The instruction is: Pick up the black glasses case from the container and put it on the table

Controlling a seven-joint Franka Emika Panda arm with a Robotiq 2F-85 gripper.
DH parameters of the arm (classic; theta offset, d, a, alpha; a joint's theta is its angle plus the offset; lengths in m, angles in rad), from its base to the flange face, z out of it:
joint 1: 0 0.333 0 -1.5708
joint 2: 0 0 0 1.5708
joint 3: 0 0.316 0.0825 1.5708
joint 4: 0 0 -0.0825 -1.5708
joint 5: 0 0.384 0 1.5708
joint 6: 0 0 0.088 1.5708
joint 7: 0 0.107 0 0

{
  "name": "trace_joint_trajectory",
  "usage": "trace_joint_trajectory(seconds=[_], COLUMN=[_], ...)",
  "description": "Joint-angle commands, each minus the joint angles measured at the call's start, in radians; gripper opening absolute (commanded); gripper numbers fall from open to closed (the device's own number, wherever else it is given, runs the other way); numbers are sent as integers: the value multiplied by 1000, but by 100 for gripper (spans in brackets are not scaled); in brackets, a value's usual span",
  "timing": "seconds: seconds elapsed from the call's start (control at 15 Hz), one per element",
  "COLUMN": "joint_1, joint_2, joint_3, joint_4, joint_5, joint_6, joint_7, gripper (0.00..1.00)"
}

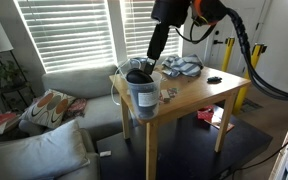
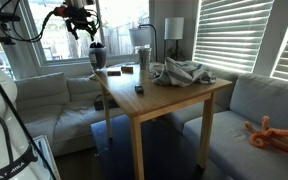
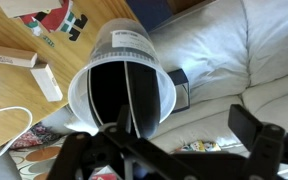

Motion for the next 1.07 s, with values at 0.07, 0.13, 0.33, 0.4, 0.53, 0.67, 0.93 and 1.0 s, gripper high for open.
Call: trace_joint_trajectory(seconds=[0.07,0.13,0.33,0.4,0.53,0.67,0.93,1.0], joint_1=[-6,-5,-4,-4,-3,0,2,1], joint_2=[5,9,28,35,51,66,90,92], joint_3=[-19,-23,-31,-32,-35,-39,-39,-39], joint_4=[-5,-6,-2,-3,-5,-8,-9,-11], joint_5=[-12,-10,-11,-8,-3,7,16,16], joint_6=[29,35,61,78,107,132,162,165], joint_7=[-64,-80,-121,-132,-151,-171,-191,-192], gripper=[100,100,100,100,98,96,82,81])
